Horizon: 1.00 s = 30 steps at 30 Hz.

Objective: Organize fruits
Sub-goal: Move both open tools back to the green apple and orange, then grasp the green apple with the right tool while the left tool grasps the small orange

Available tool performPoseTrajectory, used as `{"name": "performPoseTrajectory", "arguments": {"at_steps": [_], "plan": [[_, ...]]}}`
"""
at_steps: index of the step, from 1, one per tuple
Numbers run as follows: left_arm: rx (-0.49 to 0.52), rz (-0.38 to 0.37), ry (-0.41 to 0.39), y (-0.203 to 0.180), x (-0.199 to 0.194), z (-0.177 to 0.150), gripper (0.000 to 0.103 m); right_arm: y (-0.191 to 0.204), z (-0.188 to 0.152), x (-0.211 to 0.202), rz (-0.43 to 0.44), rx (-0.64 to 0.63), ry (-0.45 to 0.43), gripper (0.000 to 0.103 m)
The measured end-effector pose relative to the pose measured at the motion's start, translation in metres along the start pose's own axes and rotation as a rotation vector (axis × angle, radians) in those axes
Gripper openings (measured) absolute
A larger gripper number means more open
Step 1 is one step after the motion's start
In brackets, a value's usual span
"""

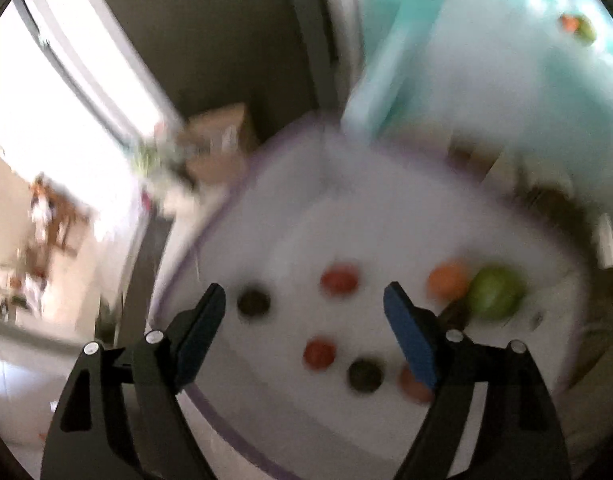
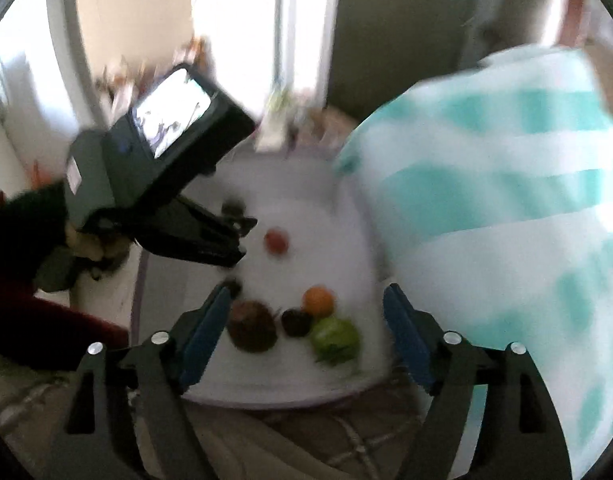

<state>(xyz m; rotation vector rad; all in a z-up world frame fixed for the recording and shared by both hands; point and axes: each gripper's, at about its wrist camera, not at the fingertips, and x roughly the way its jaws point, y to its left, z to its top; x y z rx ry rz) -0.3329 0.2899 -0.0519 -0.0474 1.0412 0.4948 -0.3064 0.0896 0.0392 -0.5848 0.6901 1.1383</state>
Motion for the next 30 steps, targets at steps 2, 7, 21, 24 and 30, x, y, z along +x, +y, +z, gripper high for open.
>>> {"name": "performPoseTrajectory", "arguments": {"at_steps": [2,7,21,24,30], "plan": [[0.015,-0.043,-0.157,-0.018,-0.041,0.02,0.096,-0.028,-0.008,-0.032,-0.061,0.066,-0.087,0.086],[0.023,-0.297,-0.373,-0.086,-0.097,0.081,0.101,-0.129,-0.052,-0.09,-0.278,0.38,-0.187,0.087],[-0.001,-0.664,-0.235,-0.337,-0.001,0.29,0.101,-0.39,-0.114,-0.07,-0.608,0.773,-0.024,0.087],[-0.085,-0.732,-0.191,-0.328,0.015,0.295,0.101,-0.428,-0.103,-0.048,-0.598,0.73,0.025,0.087],[-0.238,-0.834,-0.179,-0.301,0.024,0.292,0.101,-0.488,-0.07,0.001,-0.584,0.623,0.125,0.087]]}}
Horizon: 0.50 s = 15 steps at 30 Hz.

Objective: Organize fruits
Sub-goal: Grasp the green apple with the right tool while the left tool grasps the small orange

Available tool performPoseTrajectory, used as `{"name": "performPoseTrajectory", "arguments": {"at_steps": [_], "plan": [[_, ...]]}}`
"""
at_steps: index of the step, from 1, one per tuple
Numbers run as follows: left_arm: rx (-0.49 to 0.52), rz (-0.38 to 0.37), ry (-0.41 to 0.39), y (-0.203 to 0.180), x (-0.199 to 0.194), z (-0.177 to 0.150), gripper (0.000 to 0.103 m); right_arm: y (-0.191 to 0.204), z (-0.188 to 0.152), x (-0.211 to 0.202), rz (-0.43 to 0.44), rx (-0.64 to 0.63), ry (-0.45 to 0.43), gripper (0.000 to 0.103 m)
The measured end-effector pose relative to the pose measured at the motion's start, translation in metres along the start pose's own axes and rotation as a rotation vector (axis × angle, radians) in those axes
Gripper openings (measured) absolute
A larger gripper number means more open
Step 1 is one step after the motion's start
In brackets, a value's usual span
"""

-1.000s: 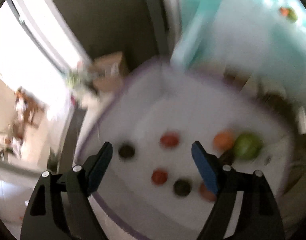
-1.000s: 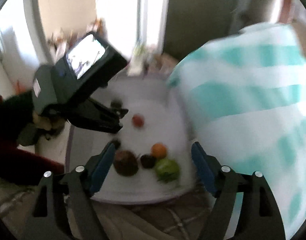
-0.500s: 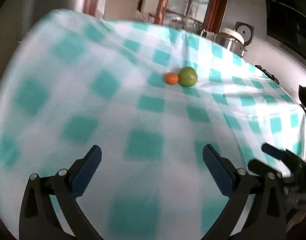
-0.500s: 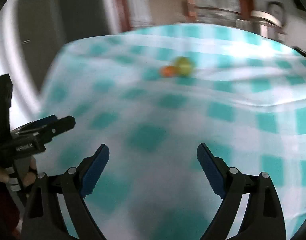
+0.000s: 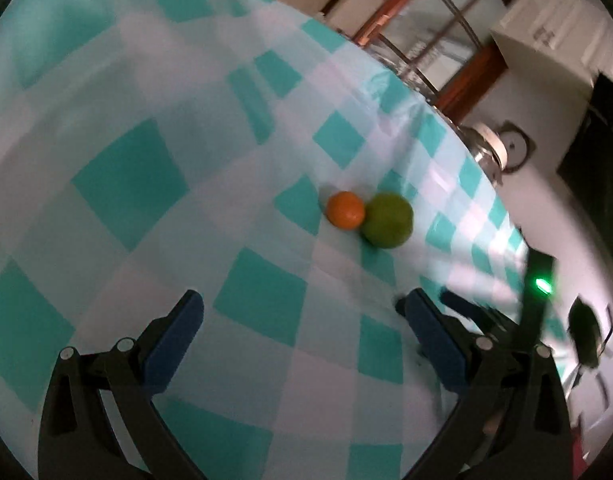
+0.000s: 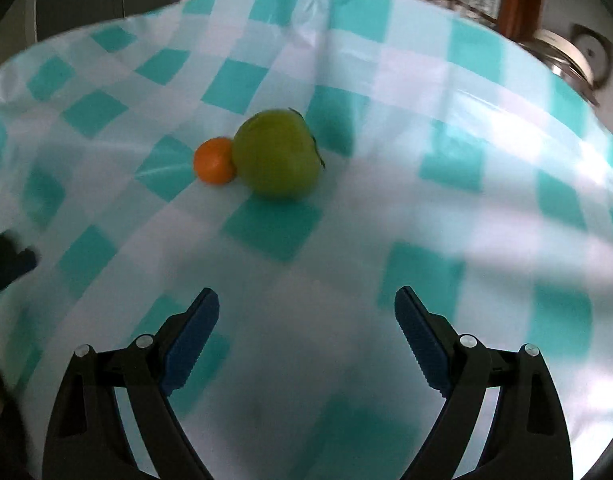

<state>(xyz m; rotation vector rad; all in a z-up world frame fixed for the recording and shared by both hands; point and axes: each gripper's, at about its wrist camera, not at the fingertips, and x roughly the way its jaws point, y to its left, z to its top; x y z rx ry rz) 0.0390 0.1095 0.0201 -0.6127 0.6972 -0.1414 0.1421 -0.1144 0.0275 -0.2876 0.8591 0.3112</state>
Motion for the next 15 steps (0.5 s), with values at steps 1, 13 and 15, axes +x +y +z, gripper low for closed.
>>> {"name": "performPoseTrajectory", "arguments": {"at_steps": [1,13,15], "plan": [[-0.026,-0.007,0.007,0.004,0.002,0.001,0.101,0.003,0.01,0.01,-0.009,-0.03,0.008,0.087],[-0.035,-0.011,0.006,0.005,0.002,0.003,0.101,0.014,0.063,0.052,-0.001,-0.158,0.021,0.084],[-0.036,-0.007,0.003,0.005,0.002,0.002,0.101,0.011,0.061,0.049,0.057,-0.145,0.016,0.063]]}}
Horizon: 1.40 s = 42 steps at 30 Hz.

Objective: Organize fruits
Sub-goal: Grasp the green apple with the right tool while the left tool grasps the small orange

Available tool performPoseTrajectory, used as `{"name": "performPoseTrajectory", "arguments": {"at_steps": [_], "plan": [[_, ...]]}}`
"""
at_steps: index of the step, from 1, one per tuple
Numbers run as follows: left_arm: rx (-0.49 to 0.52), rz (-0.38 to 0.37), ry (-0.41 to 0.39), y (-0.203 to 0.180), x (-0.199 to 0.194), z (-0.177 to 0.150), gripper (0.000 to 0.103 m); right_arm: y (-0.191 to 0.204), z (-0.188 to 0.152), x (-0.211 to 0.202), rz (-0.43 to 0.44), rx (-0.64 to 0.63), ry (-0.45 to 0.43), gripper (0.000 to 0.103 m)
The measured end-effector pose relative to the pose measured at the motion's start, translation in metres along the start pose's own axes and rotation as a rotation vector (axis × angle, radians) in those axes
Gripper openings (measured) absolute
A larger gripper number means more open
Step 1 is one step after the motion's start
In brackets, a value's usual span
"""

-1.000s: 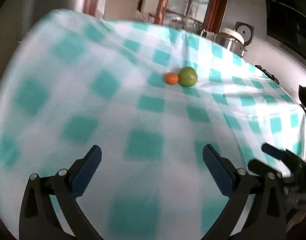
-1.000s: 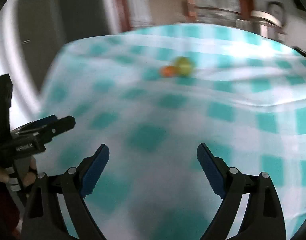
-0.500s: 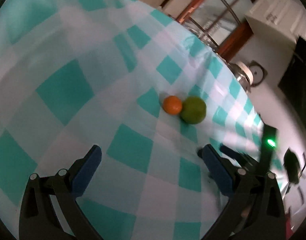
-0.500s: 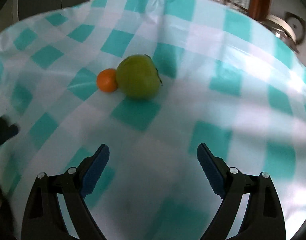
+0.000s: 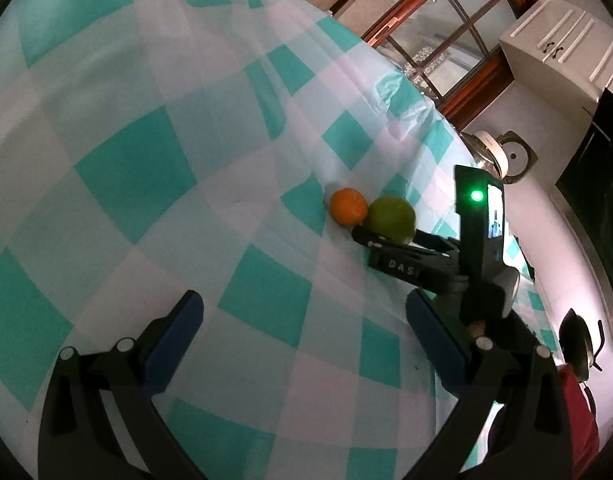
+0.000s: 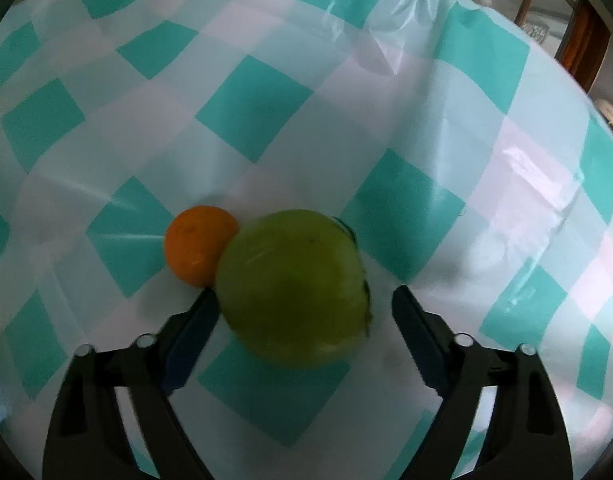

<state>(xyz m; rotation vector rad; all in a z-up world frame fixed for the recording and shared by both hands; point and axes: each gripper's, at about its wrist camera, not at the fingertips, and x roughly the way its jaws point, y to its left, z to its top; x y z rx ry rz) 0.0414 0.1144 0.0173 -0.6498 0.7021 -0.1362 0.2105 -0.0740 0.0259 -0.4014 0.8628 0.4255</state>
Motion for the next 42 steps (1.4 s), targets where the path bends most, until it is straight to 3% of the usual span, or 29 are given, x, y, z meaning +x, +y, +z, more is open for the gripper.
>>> {"name": "performPoseTrajectory", "arguments": {"at_steps": [4,8,12,15,17,21,25,28,31,34,35,39,42], "plan": [[0.006,0.015,-0.001,0.0,-0.001,-0.001,0.101,-0.01,-0.027,-0.024,0.035,0.087,-0.029,0.06],[0.035,0.031,0.01,-0.005,0.0,-0.003,0.101,-0.036,-0.097,-0.088,0.138,0.371,-0.131,0.06],[0.122,0.05,0.061,-0.02,0.008,-0.007,0.101,-0.047,-0.165,-0.132,0.108,0.559,-0.184,0.06],[0.205,0.107,0.077,-0.037,0.015,-0.011,0.101,-0.057,-0.2,-0.144,0.11,0.677,-0.196,0.061],[0.28,0.131,0.126,-0.05,0.031,-0.011,0.101,-0.066,-0.204,-0.141,0.121,0.736,-0.214,0.061],[0.424,0.271,0.105,-0.083,0.066,0.004,0.101,-0.07,-0.2,-0.13,0.164,0.781,-0.194,0.061],[0.597,0.336,0.099,-0.113,0.108,0.021,0.101,-0.066,-0.199,-0.13,0.186,0.768,-0.197,0.061],[0.716,0.386,0.099,-0.125,0.139,0.032,0.091,-0.067,-0.201,-0.131,0.19,0.771,-0.194,0.061],[0.749,0.404,0.131,-0.125,0.16,0.039,0.08,-0.065,-0.196,-0.126,0.195,0.763,-0.185,0.061],[0.716,0.385,0.191,-0.115,0.174,0.045,0.05,-0.064,-0.196,-0.125,0.199,0.76,-0.182,0.061],[0.696,0.371,0.178,-0.114,0.171,0.048,0.042,-0.064,-0.196,-0.125,0.201,0.759,-0.184,0.061],[0.682,0.289,0.148,-0.119,0.136,0.027,0.042,-0.064,-0.195,-0.123,0.204,0.758,-0.188,0.061],[0.646,0.199,0.113,-0.116,0.082,-0.006,0.042,-0.065,-0.197,-0.124,0.201,0.763,-0.195,0.061]]}}
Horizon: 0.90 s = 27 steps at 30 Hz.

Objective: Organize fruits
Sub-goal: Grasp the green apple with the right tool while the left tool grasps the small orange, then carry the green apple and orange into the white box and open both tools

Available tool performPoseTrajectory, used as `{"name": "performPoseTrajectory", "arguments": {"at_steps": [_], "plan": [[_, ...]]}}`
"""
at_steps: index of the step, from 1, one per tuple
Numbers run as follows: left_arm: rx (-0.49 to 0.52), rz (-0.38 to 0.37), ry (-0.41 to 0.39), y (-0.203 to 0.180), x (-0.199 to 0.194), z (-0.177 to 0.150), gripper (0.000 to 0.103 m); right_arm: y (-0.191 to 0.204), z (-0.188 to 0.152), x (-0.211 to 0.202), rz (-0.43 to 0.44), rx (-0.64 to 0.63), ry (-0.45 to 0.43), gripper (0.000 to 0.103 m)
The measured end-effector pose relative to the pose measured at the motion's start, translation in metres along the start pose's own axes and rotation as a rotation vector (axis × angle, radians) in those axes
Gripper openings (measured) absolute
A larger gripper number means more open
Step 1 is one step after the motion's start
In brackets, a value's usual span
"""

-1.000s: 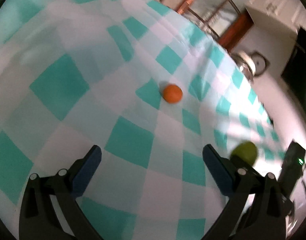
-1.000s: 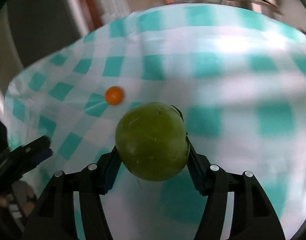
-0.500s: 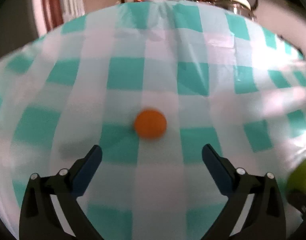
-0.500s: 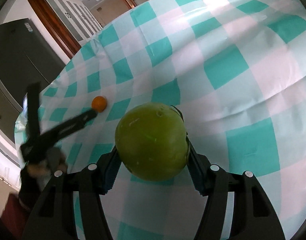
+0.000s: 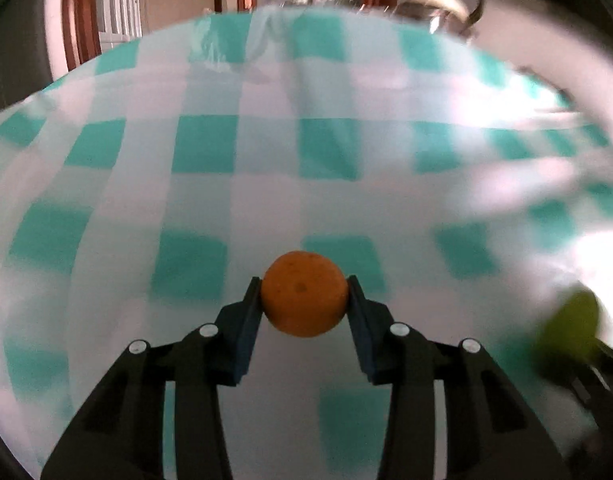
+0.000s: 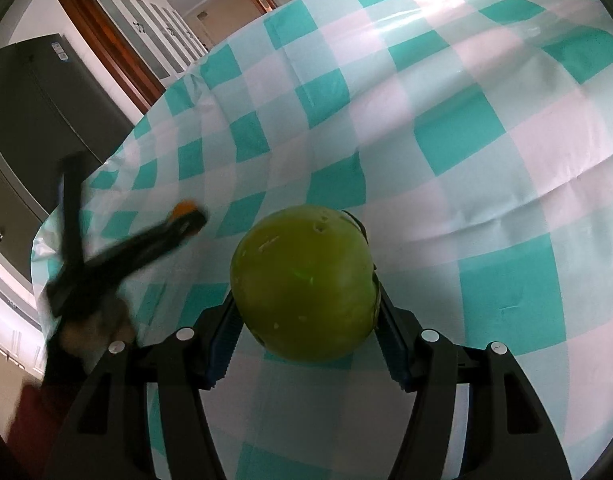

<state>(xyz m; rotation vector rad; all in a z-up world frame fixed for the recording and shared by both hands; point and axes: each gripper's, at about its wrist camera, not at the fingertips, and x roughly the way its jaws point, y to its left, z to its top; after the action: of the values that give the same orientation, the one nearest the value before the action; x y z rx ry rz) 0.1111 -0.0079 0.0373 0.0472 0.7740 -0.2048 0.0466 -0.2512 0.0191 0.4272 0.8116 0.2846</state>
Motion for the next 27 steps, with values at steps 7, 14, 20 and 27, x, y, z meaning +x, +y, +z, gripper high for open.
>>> {"name": "performPoseTrajectory", "arguments": {"at_steps": [7,14,20,27], "plan": [[-0.076,-0.044,-0.005,0.0,-0.071,-0.077,0.042,0.002,-0.001,0.0,-0.004,-0.004,0.002,0.061],[-0.16,-0.144,0.044,0.001,-0.059,-0.082,0.042,0.001,-0.001,0.001,-0.001,-0.004,0.004,0.061],[-0.189,-0.16,0.071,0.004,-0.051,-0.082,0.042,0.002,-0.001,0.003,0.006,-0.007,0.008,0.061],[-0.197,-0.169,0.072,0.005,-0.051,-0.082,0.042,-0.001,-0.001,0.003,-0.012,0.012,0.001,0.061]]}}
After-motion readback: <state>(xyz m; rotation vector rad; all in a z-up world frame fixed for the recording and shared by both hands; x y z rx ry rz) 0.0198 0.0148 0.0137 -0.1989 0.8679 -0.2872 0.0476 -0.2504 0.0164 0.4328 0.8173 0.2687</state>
